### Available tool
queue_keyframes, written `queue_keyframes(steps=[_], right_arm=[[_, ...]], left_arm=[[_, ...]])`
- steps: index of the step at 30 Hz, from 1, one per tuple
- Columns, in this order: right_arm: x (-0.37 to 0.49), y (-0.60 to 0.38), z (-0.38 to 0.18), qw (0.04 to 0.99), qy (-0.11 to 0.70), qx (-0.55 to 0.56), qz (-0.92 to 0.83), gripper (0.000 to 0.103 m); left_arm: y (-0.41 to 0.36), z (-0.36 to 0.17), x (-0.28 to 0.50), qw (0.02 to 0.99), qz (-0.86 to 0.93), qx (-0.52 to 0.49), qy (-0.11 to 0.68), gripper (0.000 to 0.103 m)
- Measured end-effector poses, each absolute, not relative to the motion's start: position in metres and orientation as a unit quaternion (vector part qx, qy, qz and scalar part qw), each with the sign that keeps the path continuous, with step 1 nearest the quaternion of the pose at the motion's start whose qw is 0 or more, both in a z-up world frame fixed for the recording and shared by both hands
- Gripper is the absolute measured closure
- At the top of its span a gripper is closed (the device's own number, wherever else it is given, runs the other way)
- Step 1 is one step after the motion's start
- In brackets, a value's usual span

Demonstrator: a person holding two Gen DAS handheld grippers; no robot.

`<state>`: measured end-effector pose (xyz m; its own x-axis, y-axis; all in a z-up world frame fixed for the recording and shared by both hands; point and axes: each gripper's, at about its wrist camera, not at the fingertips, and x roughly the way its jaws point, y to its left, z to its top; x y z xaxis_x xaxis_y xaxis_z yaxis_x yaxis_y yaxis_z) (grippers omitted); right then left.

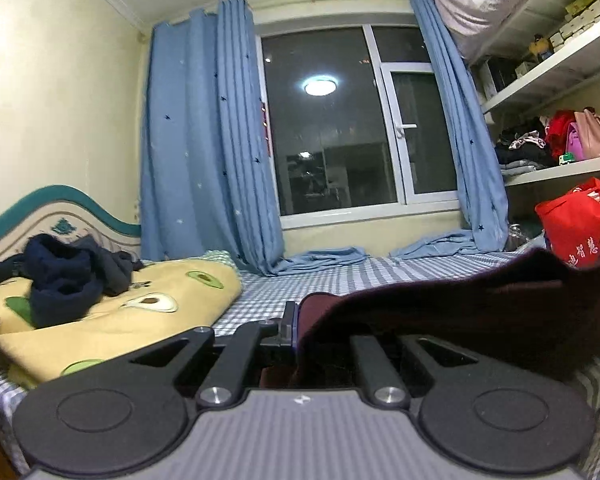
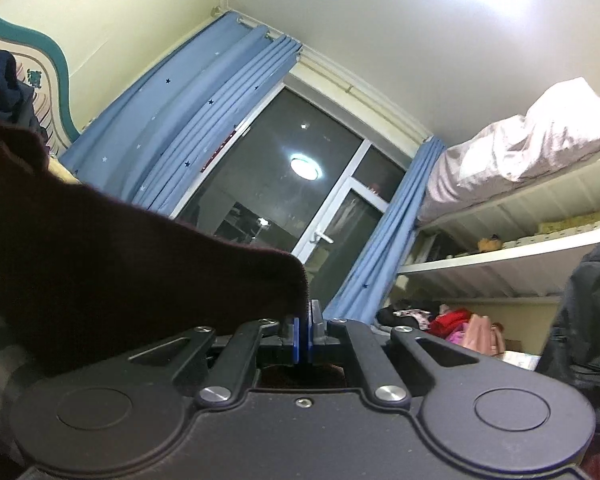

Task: Fold small clothes
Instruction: 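Lower the hem onto the collar and open both tools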

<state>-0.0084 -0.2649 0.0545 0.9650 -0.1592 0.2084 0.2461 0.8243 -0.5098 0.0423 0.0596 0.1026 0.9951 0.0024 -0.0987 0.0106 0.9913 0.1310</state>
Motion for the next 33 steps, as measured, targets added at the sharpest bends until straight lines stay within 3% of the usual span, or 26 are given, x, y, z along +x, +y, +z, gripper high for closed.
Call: queue_keyframes(steps=[6, 11, 18, 29, 33], right_arm=[[0.102, -0.284, 0.064, 0.945, -0.059, -0.311, -0.08, 0.101], [0.213, -0.302, 0.059, 0.951, 0.014, -0.306, -0.047, 0.1], [0.332, -0.294, 0.025, 0.931, 0.079, -0.356, -0.03, 0.1], [0.427, -0.279, -0.047, 0.898, 0.172, -0.405, -0.009, 0.1], [0.439, -0.276, -0.073, 0.895, 0.195, -0.401, -0.021, 0.091]], left_arm=[[0.039, 0.12, 0.143, 0.99, -0.008, 0.121, 0.068, 0.098], [0.021, 0.112, 0.233, 0.977, -0.031, 0.171, 0.121, 0.097], [0.029, 0.075, 0.365, 0.962, -0.044, 0.124, 0.238, 0.097], [0.044, 0.0, 0.478, 0.918, -0.028, 0.095, 0.383, 0.092], [0.044, -0.014, 0.488, 0.914, -0.02, 0.075, 0.399, 0.083]])
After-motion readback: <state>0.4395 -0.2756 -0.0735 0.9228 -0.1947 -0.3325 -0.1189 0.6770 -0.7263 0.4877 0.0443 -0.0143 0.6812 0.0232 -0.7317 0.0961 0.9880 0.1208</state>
